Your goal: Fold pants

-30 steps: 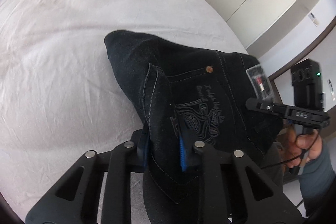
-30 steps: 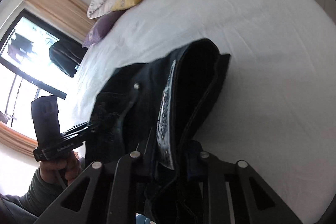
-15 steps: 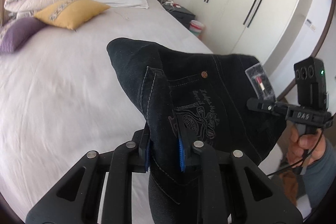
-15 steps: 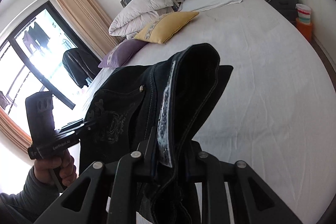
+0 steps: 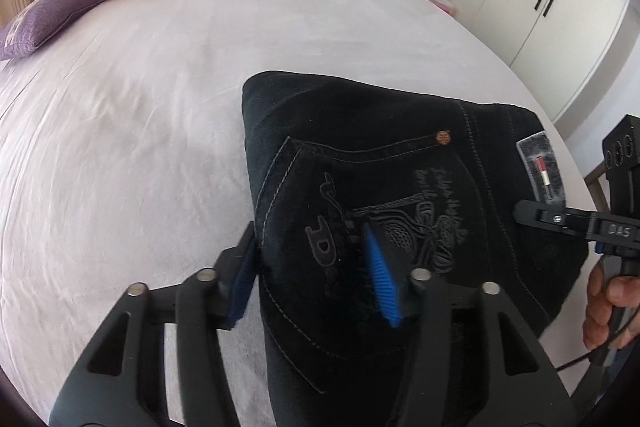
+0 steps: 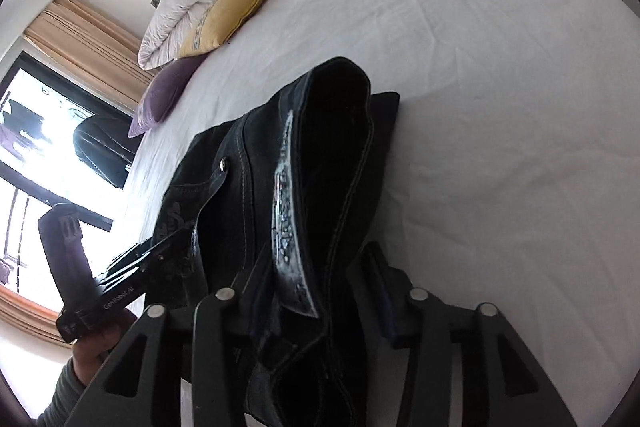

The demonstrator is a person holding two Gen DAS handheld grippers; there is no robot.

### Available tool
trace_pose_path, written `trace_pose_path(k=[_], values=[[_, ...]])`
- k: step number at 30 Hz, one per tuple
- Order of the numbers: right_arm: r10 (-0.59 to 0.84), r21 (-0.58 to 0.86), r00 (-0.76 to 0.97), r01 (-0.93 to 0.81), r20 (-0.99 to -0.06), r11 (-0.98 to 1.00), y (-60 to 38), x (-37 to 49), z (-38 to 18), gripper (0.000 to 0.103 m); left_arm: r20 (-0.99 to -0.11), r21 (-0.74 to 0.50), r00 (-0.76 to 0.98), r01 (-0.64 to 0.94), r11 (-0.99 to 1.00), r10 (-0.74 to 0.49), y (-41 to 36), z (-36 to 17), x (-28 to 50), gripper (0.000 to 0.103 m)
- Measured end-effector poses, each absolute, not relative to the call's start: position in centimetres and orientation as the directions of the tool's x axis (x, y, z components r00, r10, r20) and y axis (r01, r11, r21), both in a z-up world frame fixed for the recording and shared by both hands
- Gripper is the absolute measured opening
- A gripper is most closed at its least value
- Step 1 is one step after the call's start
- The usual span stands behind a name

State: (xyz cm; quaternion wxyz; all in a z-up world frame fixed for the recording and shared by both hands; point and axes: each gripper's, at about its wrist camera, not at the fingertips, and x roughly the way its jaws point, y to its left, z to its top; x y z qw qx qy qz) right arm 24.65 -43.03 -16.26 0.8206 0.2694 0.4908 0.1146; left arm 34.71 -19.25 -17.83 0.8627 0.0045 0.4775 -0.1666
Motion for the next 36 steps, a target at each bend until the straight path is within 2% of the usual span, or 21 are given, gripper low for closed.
trace_pose_path(k=[3, 6, 22, 23, 25, 27, 28, 29, 30, 31, 32, 33, 36], values=[[0.424, 0.517, 0.495, 0.061, -0.758, 0.854, -43.1, 24.0, -15.6, 0.056, -0.822, -0.148, 0.495, 0.292, 0.945, -0.282, -19.2, -17.8, 34.7, 0.052], [0.411, 0.509, 0.509, 0.062, -0.756, 0.859, -43.3, 23.6, -15.0, 0.058, -0.820, -0.140, 0.502, 0.290, 0.947, -0.275, -19.4, -17.5, 34.4, 0.052], [0.342, 0.477, 0.599, 0.077, -0.724, 0.875, -43.7, 19.1, -9.5, 0.058, -0.758, -0.094, 0.601, 0.285, 0.954, -0.254, -18.0, -12.1, 29.3, 0.052], [0.332, 0.467, 0.605, 0.075, -0.724, 0.881, -43.5, 18.6, -9.0, 0.058, -0.748, -0.086, 0.615, 0.280, 0.956, -0.248, -17.9, -11.4, 28.4, 0.053], [0.309, 0.443, 0.622, 0.069, -0.719, 0.894, -43.0, 17.2, -7.8, 0.058, -0.720, -0.058, 0.657, 0.265, 0.963, -0.224, -17.6, -10.0, 26.6, 0.062], [0.276, 0.411, 0.650, 0.061, -0.708, 0.910, -42.4, 15.7, -6.3, 0.058, -0.649, -0.002, 0.736, 0.252, 0.968, -0.193, -17.4, -7.7, 24.0, 0.066], [0.263, 0.398, 0.664, 0.057, -0.700, 0.915, -42.2, 15.0, -5.7, 0.059, -0.581, 0.052, 0.796, 0.246, 0.968, -0.171, -17.4, -6.1, 21.9, 0.069], [0.247, 0.383, 0.687, 0.050, -0.683, 0.922, -41.8, 13.9, -4.6, 0.062, -0.523, 0.083, 0.837, 0.238, 0.968, -0.161, -17.4, -4.8, 20.1, 0.082], [0.222, 0.366, 0.720, 0.047, -0.657, 0.929, -41.4, 12.4, -3.2, 0.070, -0.456, 0.108, 0.877, 0.220, 0.970, -0.148, -17.4, -3.4, 18.2, 0.101], [0.207, 0.358, 0.742, 0.047, -0.638, 0.933, -41.2, 11.7, -2.4, 0.079, -0.400, 0.118, 0.907, 0.197, 0.973, -0.135, -17.2, -2.2, 16.6, 0.103], [0.180, 0.342, 0.778, 0.047, -0.602, 0.938, -40.8, 10.2, -1.1, 0.083, -0.327, 0.118, 0.937, 0.166, 0.979, -0.120, -17.0, -0.6, 14.4, 0.103], [0.158, 0.325, 0.804, 0.047, -0.573, 0.944, -40.5, 9.1, 0.0, 0.089, -0.292, 0.115, 0.950, 0.153, 0.982, -0.113, -16.9, 0.4, 12.9, 0.103], [0.096, 0.264, 0.881, 0.034, -0.464, 0.964, -39.4, 5.2, 3.5, 0.103, -0.252, 0.092, 0.963, 0.120, 0.989, -0.093, -16.8, 3.3, 9.3, 0.103]])
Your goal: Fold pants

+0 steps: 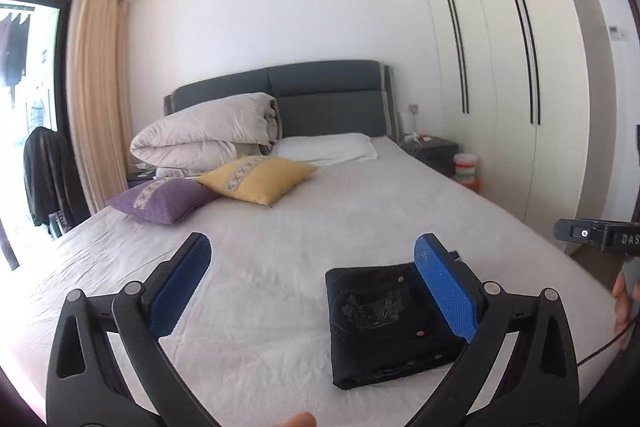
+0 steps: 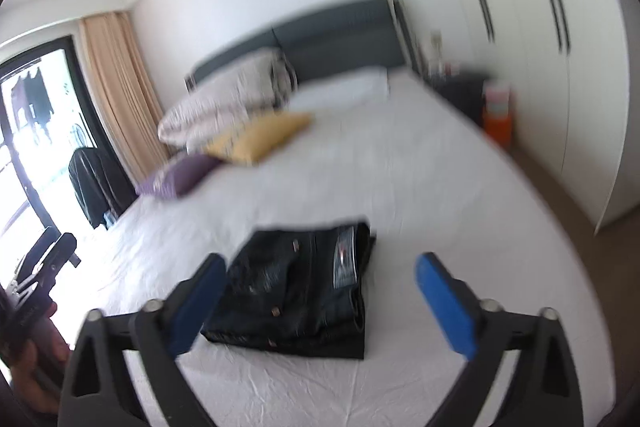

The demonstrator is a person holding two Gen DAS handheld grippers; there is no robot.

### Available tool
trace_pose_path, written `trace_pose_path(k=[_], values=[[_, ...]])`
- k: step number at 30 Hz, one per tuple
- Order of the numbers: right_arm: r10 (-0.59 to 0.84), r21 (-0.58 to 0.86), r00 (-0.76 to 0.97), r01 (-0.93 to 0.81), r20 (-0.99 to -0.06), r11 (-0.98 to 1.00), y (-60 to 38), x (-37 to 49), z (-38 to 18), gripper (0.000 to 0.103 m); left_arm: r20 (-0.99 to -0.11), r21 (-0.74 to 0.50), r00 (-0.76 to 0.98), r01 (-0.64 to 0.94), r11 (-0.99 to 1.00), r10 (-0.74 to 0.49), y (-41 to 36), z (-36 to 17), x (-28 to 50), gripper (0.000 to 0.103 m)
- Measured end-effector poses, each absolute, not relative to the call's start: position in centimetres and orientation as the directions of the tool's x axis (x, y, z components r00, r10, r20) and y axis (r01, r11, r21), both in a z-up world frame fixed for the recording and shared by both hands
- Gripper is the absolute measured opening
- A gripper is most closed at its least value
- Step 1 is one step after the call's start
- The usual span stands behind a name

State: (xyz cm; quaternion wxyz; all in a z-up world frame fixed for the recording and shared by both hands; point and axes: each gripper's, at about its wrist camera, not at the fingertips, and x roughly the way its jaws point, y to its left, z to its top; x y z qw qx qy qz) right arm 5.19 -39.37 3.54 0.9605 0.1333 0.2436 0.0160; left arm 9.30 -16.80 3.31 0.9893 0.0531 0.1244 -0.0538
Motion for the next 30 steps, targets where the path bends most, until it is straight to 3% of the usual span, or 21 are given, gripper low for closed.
trace_pose_path(k=[7, 11, 14, 16, 23, 30], values=[[-0.026, 0.093, 0.965, 0.052, -0.261, 0.994, -37.6, -2.7, 10.7, 0.103, -0.238, -0.046, 0.957, 0.157, 0.987, -0.163, -15.2, 8.3, 3.5, 0.103], [-0.078, 0.032, 0.972, 0.087, -0.221, 0.996, -36.8, -6.0, 13.6, 0.103, -0.335, -0.006, 0.935, 0.121, 0.993, -0.116, -15.6, 9.2, 2.1, 0.103], [-0.078, 0.034, 0.973, 0.088, -0.216, 0.996, -36.3, -7.9, 14.8, 0.103, -0.318, 0.065, 0.946, 0.085, 0.994, -0.060, -16.0, 9.2, 0.0, 0.103], [-0.067, 0.046, 0.970, 0.080, -0.233, 0.996, -36.0, -8.4, 15.2, 0.103, -0.320, 0.082, 0.947, 0.048, 0.995, -0.019, -16.3, 9.1, -1.0, 0.103], [-0.069, 0.095, 0.914, 0.116, -0.400, 0.989, -34.5, -6.8, 14.0, 0.103, -0.508, 0.049, 0.861, 0.047, 0.998, -0.016, -17.6, 6.5, -1.7, 0.103], [-0.091, 0.146, 0.802, 0.217, -0.590, 0.965, -34.8, -4.4, 9.2, 0.103, -0.645, -0.037, 0.755, 0.122, 0.992, -0.117, -18.9, 3.2, 0.5, 0.103]])
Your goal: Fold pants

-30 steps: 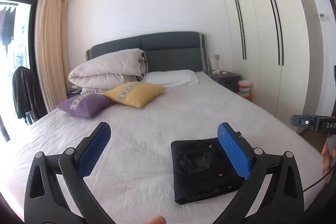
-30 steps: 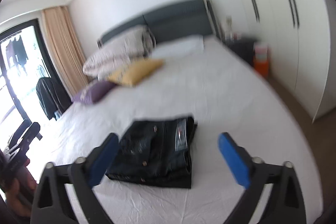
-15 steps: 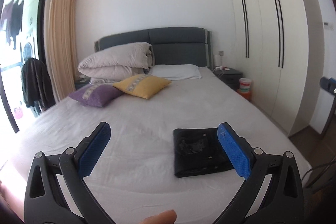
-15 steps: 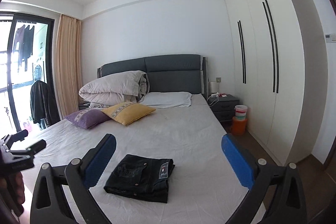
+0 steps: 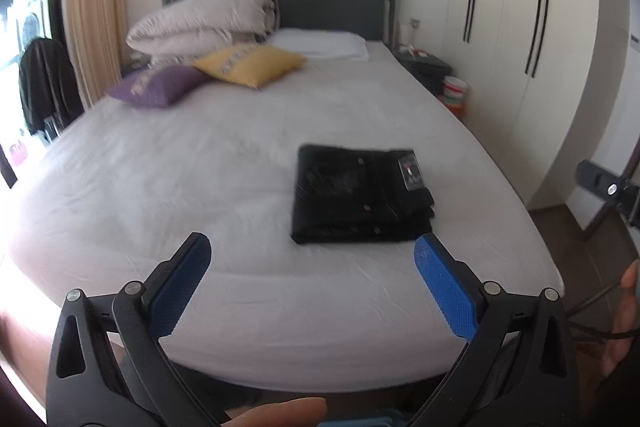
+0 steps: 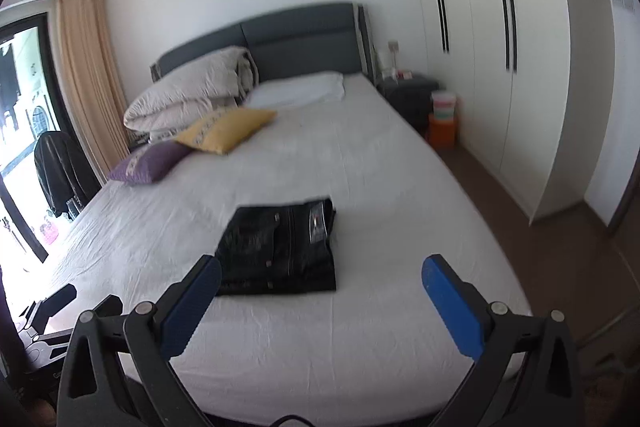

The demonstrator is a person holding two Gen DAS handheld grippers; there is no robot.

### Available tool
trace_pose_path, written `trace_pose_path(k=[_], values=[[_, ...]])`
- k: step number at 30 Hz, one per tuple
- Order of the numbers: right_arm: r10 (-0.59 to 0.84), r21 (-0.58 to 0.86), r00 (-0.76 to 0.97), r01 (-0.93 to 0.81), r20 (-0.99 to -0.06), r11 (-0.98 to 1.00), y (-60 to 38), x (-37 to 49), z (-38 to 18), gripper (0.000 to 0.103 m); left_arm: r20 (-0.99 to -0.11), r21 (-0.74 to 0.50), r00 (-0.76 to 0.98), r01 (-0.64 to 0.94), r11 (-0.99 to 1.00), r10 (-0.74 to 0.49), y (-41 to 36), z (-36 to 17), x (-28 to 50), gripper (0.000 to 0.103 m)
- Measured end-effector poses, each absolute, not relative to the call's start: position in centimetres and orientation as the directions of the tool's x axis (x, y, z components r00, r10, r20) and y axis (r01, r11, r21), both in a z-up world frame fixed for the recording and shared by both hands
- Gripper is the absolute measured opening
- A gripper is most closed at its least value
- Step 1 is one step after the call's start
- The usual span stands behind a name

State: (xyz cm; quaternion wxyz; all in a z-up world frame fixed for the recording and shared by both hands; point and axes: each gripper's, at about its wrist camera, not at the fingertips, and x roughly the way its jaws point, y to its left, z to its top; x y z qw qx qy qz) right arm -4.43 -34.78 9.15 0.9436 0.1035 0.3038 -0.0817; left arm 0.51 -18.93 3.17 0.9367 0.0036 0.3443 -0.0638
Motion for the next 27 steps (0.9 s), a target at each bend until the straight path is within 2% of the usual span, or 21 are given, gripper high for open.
trace_pose_path(k=[2, 9, 27], values=[[-0.076, 0.157, 0.772, 0.224, -0.632, 0.962, -34.9, -3.9, 7.7, 0.103, -0.669, -0.032, 0.734, 0.126, 0.992, -0.115, -19.2, 2.3, 0.8, 0.103], [-0.050, 0.141, 0.738, 0.194, -0.673, 0.971, -33.6, -3.3, 5.7, 0.103, -0.723, -0.050, 0.680, 0.119, 0.992, -0.118, -18.9, -0.4, 2.7, 0.103], [-0.044, 0.095, 0.701, 0.158, -0.711, 0.983, -31.7, -2.3, 4.8, 0.103, -0.755, -0.055, 0.647, 0.098, 0.994, -0.106, -17.9, -2.2, 4.3, 0.103]])
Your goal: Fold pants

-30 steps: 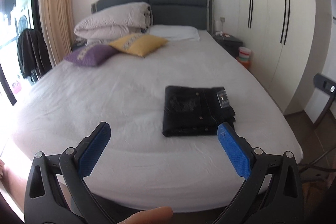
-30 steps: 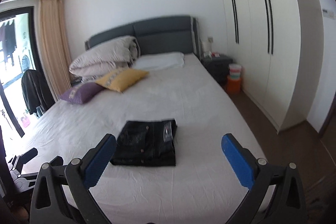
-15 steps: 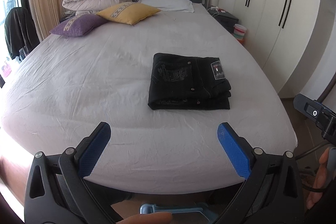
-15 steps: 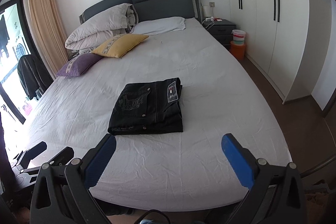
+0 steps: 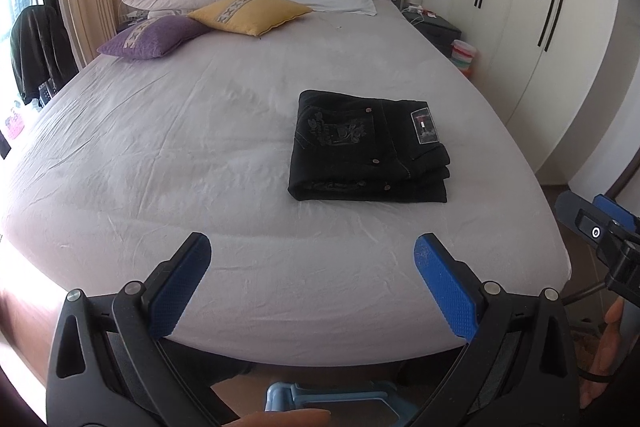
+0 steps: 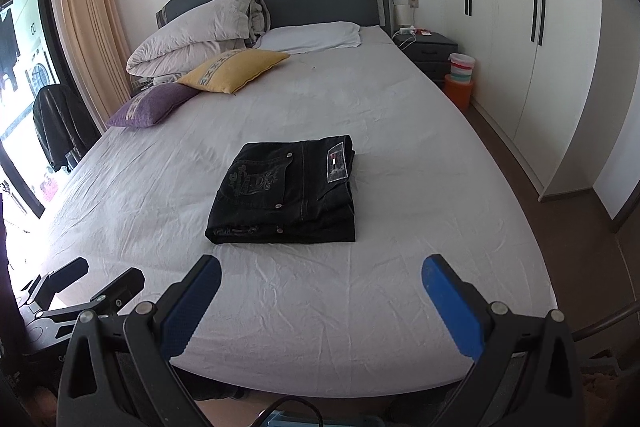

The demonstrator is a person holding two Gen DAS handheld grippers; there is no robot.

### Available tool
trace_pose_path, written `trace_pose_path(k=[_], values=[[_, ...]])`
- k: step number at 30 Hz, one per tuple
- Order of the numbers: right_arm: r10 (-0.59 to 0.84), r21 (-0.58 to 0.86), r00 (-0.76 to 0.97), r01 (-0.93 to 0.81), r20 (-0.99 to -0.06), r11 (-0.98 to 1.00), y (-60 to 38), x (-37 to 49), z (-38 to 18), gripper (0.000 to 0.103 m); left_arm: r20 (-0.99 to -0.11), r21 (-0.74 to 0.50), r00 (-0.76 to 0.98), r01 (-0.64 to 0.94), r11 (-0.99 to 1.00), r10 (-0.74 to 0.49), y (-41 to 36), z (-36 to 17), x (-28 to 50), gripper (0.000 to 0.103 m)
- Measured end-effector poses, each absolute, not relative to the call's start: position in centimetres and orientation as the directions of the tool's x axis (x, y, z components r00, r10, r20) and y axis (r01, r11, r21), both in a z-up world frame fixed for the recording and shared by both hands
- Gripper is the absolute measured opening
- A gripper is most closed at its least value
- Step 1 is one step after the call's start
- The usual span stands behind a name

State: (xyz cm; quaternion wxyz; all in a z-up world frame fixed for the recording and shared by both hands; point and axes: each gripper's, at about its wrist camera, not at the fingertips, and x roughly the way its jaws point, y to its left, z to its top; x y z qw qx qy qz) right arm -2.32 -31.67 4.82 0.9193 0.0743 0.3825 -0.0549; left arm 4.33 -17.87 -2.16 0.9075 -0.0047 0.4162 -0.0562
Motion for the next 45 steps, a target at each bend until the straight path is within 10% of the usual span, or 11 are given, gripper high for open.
trace_pose_path(k=[45], values=[[-0.040, 0.086, 0.691, 0.147, -0.722, 0.985, -31.07, -2.58, 3.96, 0.103, -0.762, -0.074, 0.637, 0.093, 0.993, -0.116, -17.81, -2.49, 3.93, 0.103]])
